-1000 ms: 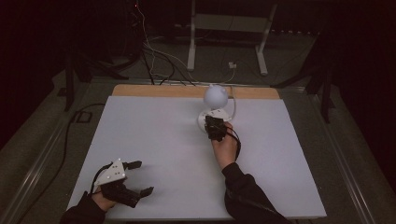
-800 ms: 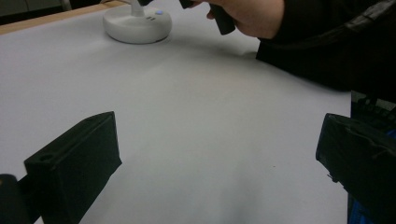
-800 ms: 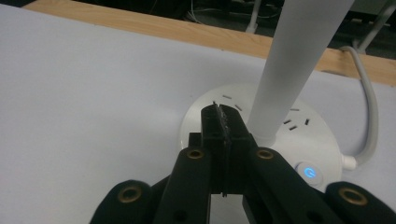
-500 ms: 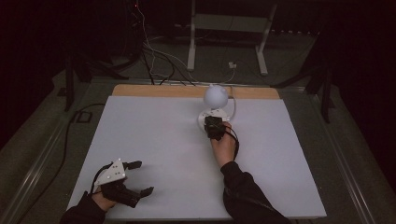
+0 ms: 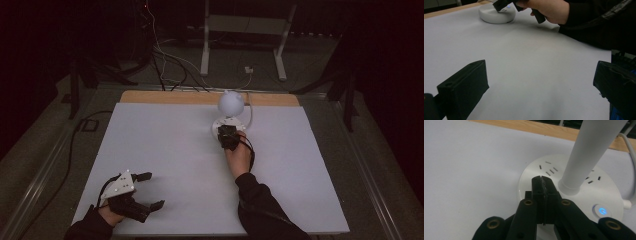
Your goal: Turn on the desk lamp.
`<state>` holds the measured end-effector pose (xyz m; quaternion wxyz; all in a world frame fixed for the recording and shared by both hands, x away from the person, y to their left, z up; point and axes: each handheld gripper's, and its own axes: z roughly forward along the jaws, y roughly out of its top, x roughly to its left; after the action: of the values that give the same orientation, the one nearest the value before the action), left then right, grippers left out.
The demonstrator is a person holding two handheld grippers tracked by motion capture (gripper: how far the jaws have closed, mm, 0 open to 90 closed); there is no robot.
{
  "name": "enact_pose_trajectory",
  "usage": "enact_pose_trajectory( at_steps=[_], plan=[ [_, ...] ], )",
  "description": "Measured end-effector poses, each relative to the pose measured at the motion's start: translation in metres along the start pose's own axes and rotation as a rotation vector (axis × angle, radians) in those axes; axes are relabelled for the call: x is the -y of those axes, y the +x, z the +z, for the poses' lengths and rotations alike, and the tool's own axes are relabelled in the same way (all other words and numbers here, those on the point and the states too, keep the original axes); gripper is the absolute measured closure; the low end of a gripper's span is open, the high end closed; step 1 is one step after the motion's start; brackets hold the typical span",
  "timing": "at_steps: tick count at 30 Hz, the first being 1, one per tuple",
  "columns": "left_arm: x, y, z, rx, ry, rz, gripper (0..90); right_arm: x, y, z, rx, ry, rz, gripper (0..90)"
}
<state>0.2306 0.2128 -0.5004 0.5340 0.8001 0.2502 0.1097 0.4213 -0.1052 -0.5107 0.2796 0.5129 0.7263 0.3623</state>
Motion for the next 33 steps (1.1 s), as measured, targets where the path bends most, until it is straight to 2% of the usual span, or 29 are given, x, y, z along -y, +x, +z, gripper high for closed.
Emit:
enact_pose_trajectory(
  at_steps=[12,21,27,31,32,33],
  plan=[
    [-0.0001,-0.0001,0.0004,0.002,0.002,0.001,0.3,0.0009,0.0007,0.0008,0.007,0.000,-0.011,90.0],
    [-0.0003,-0.0003,0.0003,0.000,0.001,0.004,0.3,0.0030,0.0040,0.0012,0.026,-0.010,-0.054,90.0],
    [-0.0003,-0.0005,0.0008,0.000,0.002,0.004,0.3,0.0031,0.0043,0.0006,0.026,-0.007,-0.054,90.0],
    [-0.0003,-0.0002,0.0003,-0.001,0.002,0.004,0.3,0.0004,0.0008,0.0001,0.008,-0.002,-0.024,90.0],
    [-0.0003,-0.0002,0.0000,0.000,-0.001,0.003,0.3,-0.0001,-0.0004,-0.0026,0.009,-0.025,-0.018,90.0],
    [-0.0004,0.0000,-0.0001,0.001,-0.003,0.001,0.3,-0.0007,-0.0017,-0.0051,-0.012,-0.042,-0.009,90.0]
  ],
)
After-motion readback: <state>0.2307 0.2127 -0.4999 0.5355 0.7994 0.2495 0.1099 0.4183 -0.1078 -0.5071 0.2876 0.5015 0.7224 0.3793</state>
